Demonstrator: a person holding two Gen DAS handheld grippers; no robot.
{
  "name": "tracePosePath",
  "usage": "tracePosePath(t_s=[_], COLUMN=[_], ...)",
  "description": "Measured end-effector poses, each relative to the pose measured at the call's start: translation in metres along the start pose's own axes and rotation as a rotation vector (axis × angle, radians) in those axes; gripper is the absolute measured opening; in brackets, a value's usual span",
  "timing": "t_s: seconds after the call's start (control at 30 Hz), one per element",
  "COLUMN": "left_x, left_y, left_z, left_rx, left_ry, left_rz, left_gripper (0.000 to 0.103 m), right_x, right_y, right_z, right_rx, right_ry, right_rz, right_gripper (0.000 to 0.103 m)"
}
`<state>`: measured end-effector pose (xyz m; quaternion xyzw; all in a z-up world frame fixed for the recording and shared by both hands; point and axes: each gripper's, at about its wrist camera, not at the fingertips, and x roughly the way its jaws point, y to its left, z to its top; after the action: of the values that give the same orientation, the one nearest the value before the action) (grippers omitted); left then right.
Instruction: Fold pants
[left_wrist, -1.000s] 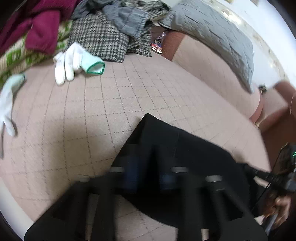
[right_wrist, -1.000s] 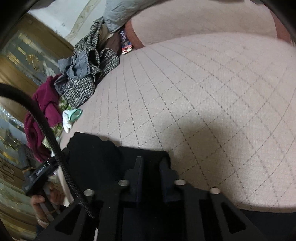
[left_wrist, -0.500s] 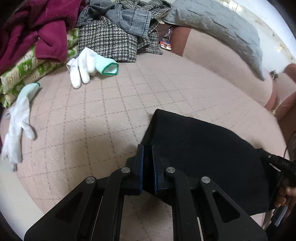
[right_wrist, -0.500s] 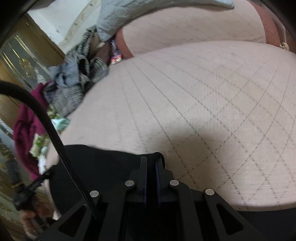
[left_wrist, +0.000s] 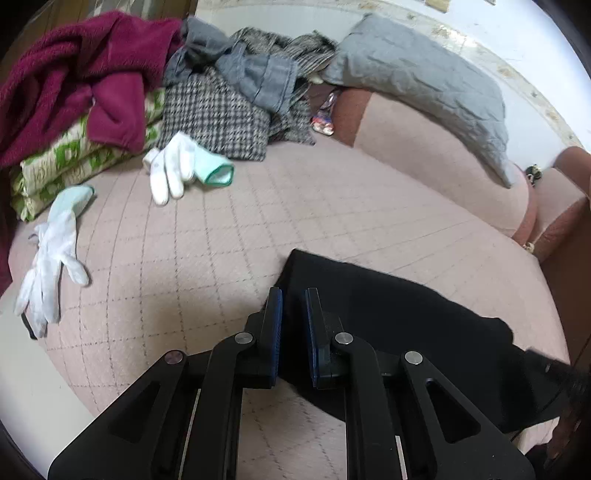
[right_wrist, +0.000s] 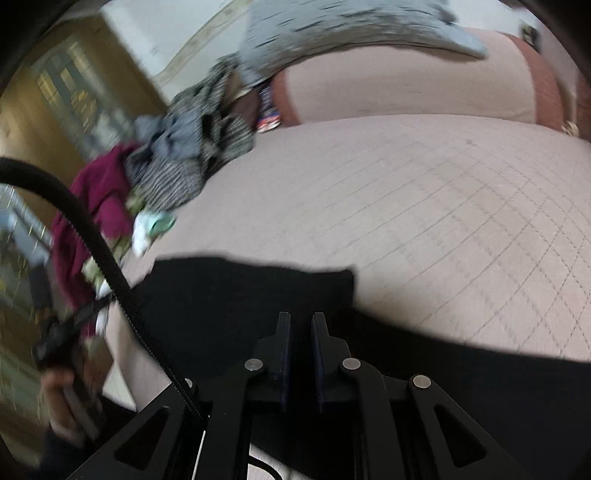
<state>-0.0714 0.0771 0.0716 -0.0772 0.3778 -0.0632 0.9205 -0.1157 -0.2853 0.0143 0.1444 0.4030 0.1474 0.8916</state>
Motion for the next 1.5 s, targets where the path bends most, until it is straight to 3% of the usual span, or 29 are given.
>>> tracePosePath(t_s=[0.1,0.17,0.23,0.27,0.43,0.57,0.77,0.93,1.27,1.37,1.5], left_x=[-0.011,-0.018,-0.022,-0.025,-0.024,-0.011,0.016,0.015,0.005,0.002,0.0], left_y=[-0.006,-0.013,-0.022,-0.029,-0.059,-0.086,-0.117,-0.13,-0.169,-0.186,-0.205], left_z=[-0.001,-0.002,-0.005,-0.007,-0.018,-0.032,-0.055,-0.061,-0.056,-0.057,-0.061], left_rx=[0.004,0.018,0.045,0.065,0.145,0.213,0.29,0.322,0.342,0.367,0.397], left_ry=[-0.031,-0.046,-0.054,-0.069,-0.044,0.021,0.153,0.138,0.117,0.11,0.11], left_rz=[-0.024,-0.057,-0.072,-0.08,-0.138,-0.172,-0.163,-0.138,-0.183,-0.205,-0.229], left_gripper=[0.01,0.019,0.049,0.052,0.052,0.052,0.052,0.052,0.052,0.052,0.052], right_x=[0.0,0.001,0.006,0.009,0.016,0.026,0.014,-0.003,-0.064,-0.079,-0.1], right_y=[0.016,0.024,0.032,0.036,0.047,0.047,0.038,0.017,-0.037,-0.054,-0.082], right_z=[-0.016,-0.027,-0.037,-0.041,-0.054,-0.062,-0.069,-0.069,-0.056,-0.055,-0.059], right_rx=[-0.073,-0.123,-0.17,-0.195,-0.223,-0.187,-0.131,-0.046,-0.002,0.027,0.074], right_ry=[0.028,0.037,0.06,0.071,0.073,0.081,0.089,0.083,0.007,-0.02,-0.041], right_rz=[-0.025,-0.035,-0.042,-0.049,-0.027,-0.038,0.006,0.016,-0.133,-0.158,-0.199], right_gripper=[0.017,0.021,0.022,0.023,0.023,0.023,0.025,0.026,0.033,0.041,0.042])
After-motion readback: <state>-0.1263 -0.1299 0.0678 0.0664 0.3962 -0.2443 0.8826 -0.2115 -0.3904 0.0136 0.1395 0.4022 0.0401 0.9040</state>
